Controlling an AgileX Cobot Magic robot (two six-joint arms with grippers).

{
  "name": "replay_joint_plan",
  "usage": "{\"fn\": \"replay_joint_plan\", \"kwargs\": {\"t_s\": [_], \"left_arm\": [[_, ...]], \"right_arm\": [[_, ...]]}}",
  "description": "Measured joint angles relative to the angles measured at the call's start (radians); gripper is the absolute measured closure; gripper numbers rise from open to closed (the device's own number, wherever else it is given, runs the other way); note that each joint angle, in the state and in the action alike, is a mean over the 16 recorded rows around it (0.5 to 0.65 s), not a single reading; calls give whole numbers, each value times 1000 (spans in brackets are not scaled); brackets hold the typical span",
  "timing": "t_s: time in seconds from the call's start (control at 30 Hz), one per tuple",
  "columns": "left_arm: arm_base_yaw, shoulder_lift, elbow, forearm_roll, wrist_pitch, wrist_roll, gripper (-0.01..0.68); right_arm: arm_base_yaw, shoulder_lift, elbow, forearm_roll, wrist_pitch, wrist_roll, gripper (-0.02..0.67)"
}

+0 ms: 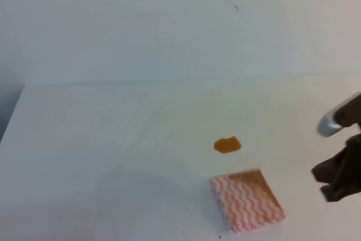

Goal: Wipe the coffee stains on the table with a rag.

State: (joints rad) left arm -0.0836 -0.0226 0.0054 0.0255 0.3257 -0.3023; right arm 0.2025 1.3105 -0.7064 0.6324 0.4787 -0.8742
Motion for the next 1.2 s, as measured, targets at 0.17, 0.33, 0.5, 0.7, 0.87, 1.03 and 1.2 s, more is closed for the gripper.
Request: {"fn": "replay_joint_plan", "kwargs": {"t_s": [0.17, 0.33, 0.5, 0.7, 0.87, 1.03, 1.2], "left_arm": [[0, -3, 5, 0, -2, 0, 674], [0, -3, 16, 0, -6, 0, 673], [0, -5, 19, 1, -6, 0, 673], [0, -3, 11, 1, -3, 0, 674], [0, -3, 0, 1, 1, 0, 674], [0, -3, -3, 2, 1, 0, 674], [0, -5, 0, 2, 1, 0, 674]], "right_arm": [[167, 164, -58, -6, -90, -39, 595], [288, 298, -119, -19, -160, -45, 477], [348, 412, -176, -38, -196, -44, 345], [360, 518, -218, -66, -200, -41, 243], [360, 569, -232, -93, -202, -36, 286], [359, 583, -246, -118, -195, -24, 401], [344, 572, -278, -143, -187, 7, 521]]}}
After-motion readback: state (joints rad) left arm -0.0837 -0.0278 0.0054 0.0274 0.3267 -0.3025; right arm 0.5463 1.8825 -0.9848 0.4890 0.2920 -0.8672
